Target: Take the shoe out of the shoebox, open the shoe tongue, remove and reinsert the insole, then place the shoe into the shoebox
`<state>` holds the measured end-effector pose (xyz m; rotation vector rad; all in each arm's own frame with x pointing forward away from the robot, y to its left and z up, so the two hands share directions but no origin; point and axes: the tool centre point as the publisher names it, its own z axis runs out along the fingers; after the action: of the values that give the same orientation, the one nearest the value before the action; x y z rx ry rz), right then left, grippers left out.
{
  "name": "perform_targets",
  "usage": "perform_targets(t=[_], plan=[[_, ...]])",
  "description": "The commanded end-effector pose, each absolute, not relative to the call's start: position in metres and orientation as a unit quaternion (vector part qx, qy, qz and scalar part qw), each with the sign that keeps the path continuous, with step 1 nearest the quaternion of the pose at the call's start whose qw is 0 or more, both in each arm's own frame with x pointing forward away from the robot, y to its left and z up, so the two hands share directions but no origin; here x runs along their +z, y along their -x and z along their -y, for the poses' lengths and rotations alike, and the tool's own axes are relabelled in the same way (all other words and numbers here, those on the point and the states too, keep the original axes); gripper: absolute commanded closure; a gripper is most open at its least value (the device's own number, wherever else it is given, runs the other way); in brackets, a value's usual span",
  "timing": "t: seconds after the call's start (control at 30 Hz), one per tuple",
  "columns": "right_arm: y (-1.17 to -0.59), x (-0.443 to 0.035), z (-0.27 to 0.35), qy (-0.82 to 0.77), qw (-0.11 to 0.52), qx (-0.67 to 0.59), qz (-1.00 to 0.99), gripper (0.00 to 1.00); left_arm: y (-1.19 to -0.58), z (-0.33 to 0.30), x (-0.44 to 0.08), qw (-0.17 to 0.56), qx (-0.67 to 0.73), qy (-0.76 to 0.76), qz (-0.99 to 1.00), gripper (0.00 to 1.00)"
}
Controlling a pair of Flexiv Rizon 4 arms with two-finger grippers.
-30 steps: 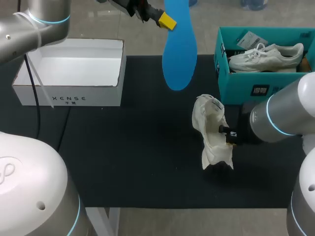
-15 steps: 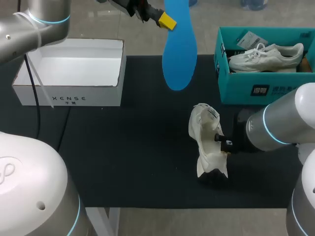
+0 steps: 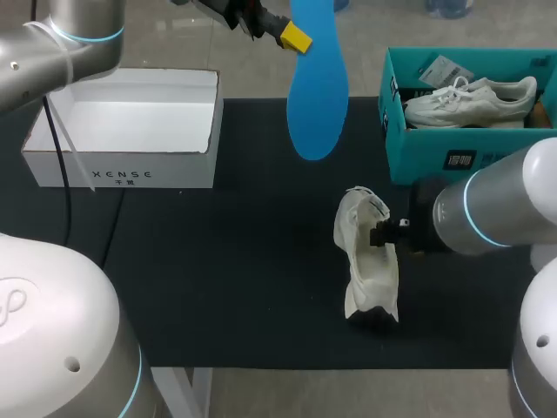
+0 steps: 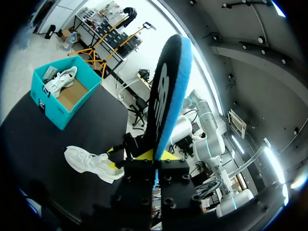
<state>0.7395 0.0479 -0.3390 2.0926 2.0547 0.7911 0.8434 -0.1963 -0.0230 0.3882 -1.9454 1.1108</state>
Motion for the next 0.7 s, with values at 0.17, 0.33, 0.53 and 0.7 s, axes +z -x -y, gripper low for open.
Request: perform_targets(t=[0.17, 0.33, 0.53, 0.7], plan=[[-0.743, -0.272, -0.028, -0.711, 0.250, 0.185, -0.631, 0.00, -0.843, 0.196, -0.024, 0.420, 0.444, -0.155, 0.776, 1.00], [-0.744, -0.275, -0.032, -0.707, 0.249, 0.179, -0.638, 0.00, -0.843, 0.196, -0.024, 0.420, 0.444, -0.155, 0.776, 1.00], [-0.740, -0.297, -0.033, -0.719, 0.195, 0.189, -0.640, 0.00, -0.843, 0.196, -0.024, 0.420, 0.444, -0.155, 0.776, 1.00], [-0.733, -0.306, -0.029, -0.734, 0.161, 0.200, -0.629, 0.00, -0.843, 0.196, -0.024, 0.420, 0.444, -0.155, 0.776, 1.00]])
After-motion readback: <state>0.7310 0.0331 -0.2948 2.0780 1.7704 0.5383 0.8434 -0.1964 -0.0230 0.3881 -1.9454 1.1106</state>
